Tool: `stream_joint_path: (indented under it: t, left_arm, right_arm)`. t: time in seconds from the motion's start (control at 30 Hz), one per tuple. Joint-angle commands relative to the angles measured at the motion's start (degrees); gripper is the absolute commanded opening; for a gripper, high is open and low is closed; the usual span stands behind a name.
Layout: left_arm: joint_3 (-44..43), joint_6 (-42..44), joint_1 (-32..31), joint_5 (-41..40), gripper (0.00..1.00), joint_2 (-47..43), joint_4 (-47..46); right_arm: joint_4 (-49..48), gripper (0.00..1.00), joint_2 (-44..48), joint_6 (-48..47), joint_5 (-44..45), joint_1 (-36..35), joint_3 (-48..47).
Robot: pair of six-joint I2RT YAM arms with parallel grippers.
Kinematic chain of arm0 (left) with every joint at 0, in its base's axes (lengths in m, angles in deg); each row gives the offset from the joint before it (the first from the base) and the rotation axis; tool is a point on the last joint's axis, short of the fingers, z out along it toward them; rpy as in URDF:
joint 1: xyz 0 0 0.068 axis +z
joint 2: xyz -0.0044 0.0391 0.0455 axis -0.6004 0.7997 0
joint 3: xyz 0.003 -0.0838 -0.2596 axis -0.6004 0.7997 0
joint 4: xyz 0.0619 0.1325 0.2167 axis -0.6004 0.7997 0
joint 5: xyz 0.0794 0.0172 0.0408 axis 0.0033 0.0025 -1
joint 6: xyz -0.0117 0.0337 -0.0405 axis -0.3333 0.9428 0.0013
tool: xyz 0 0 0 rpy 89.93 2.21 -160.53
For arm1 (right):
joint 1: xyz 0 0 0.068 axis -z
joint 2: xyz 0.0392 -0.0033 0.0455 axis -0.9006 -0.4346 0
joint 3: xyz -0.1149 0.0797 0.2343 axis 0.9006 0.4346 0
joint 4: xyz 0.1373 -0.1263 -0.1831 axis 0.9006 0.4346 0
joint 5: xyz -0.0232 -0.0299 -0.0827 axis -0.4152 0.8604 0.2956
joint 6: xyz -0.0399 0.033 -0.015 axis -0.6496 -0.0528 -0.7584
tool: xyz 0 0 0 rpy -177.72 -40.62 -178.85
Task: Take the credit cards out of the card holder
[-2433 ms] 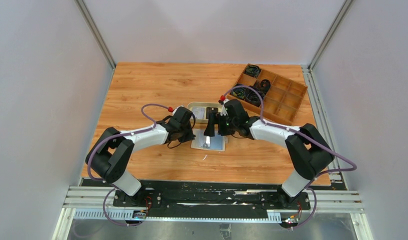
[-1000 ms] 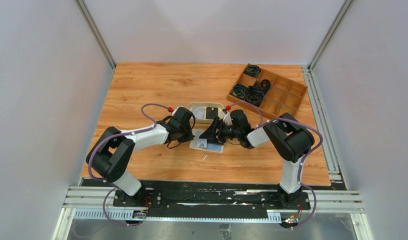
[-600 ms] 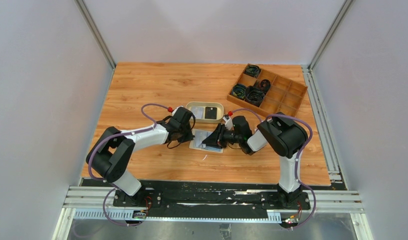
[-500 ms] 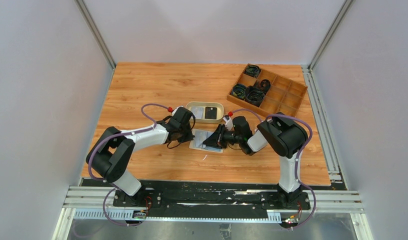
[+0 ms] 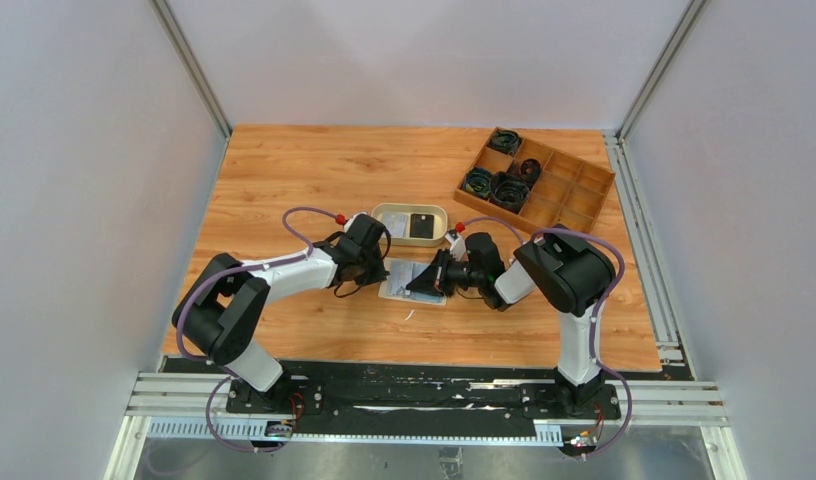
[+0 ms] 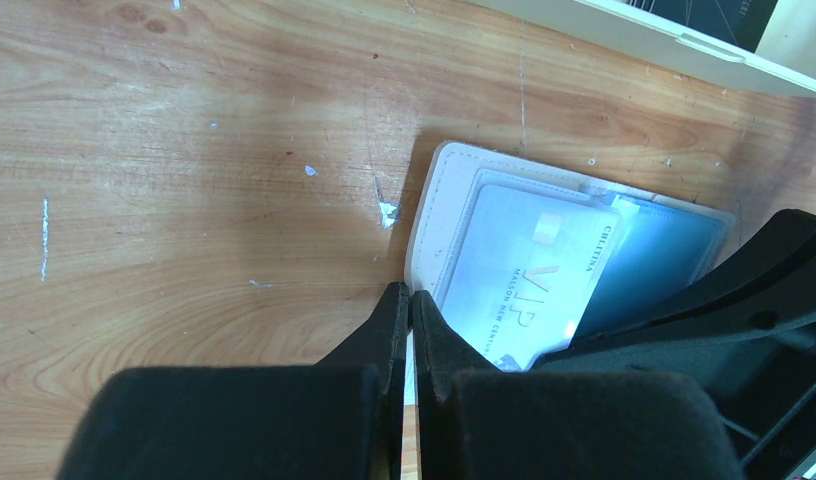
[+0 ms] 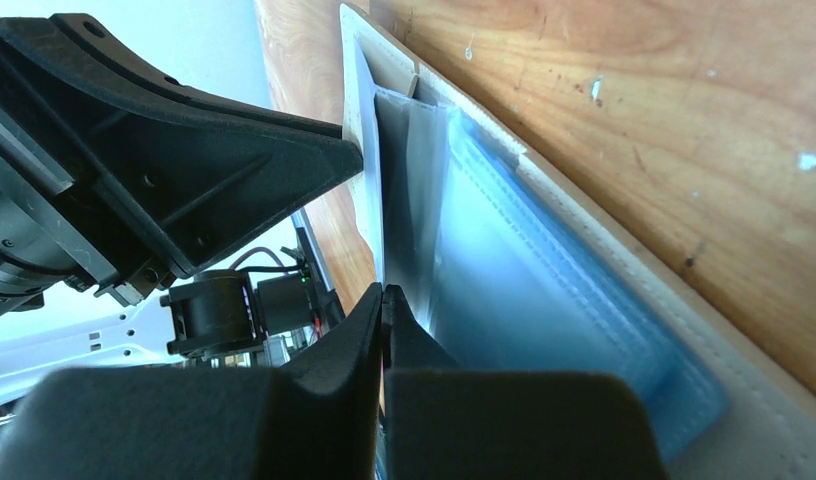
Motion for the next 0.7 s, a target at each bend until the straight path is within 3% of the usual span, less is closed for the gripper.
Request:
stream_joint_path:
  t: [0.0, 0.47, 0.67]
  left_arm:
    - [-0.9, 1.3, -0.1, -2.2, 0.00, 0.3, 2.6]
    - [-1.1, 1.3, -0.1, -2.6, 0.00, 0.6, 2.8]
    - [-0.9, 1.4, -0.1, -2.5, 0.00, 0.7, 2.7]
  right_arm:
    - [2.4, 0.00, 1.7, -3.2, -0.6, 0.4, 1.6]
    - [15.0, 0.01, 8.6, -12.1, -1.7, 3.6, 4.8]
    - [12.2, 0.18, 5.4, -10.3, -0.9, 3.6, 3.0]
